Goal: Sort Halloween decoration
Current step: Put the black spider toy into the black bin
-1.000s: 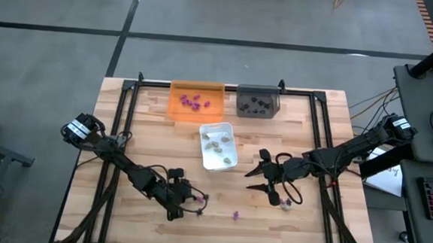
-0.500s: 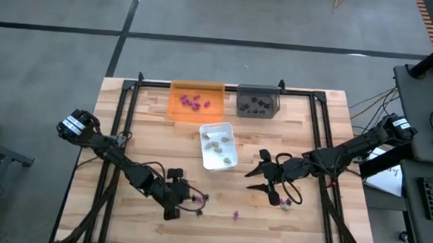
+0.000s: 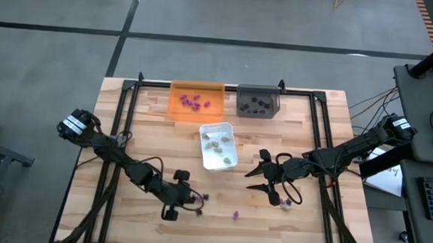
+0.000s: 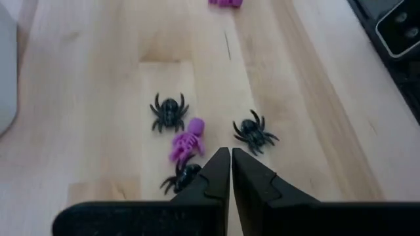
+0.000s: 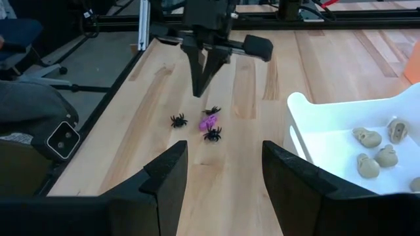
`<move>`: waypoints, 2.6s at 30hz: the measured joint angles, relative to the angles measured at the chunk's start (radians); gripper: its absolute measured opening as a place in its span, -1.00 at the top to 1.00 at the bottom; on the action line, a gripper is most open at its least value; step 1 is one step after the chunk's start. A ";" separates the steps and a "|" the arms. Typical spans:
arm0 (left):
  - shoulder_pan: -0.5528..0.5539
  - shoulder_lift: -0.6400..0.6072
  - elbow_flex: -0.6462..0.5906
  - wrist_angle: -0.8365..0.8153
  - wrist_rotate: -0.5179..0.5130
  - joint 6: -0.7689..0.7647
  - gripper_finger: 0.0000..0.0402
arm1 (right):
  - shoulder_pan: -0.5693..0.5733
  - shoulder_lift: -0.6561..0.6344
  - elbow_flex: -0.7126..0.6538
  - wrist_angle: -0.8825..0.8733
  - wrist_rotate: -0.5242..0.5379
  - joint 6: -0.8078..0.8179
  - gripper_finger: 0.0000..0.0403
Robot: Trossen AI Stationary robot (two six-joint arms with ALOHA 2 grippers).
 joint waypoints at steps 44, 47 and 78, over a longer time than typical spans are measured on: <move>0.031 0.059 -0.088 0.102 -0.132 -0.076 0.49 | 0.000 0.000 -0.002 0.000 0.070 0.011 0.09; 0.031 0.059 -0.088 0.102 -0.110 -0.076 0.49 | 0.000 0.000 -0.003 0.000 0.077 0.011 0.09; 0.031 0.105 -0.087 0.145 -0.093 -0.031 0.98 | 0.000 0.000 -0.009 0.000 0.079 0.011 0.09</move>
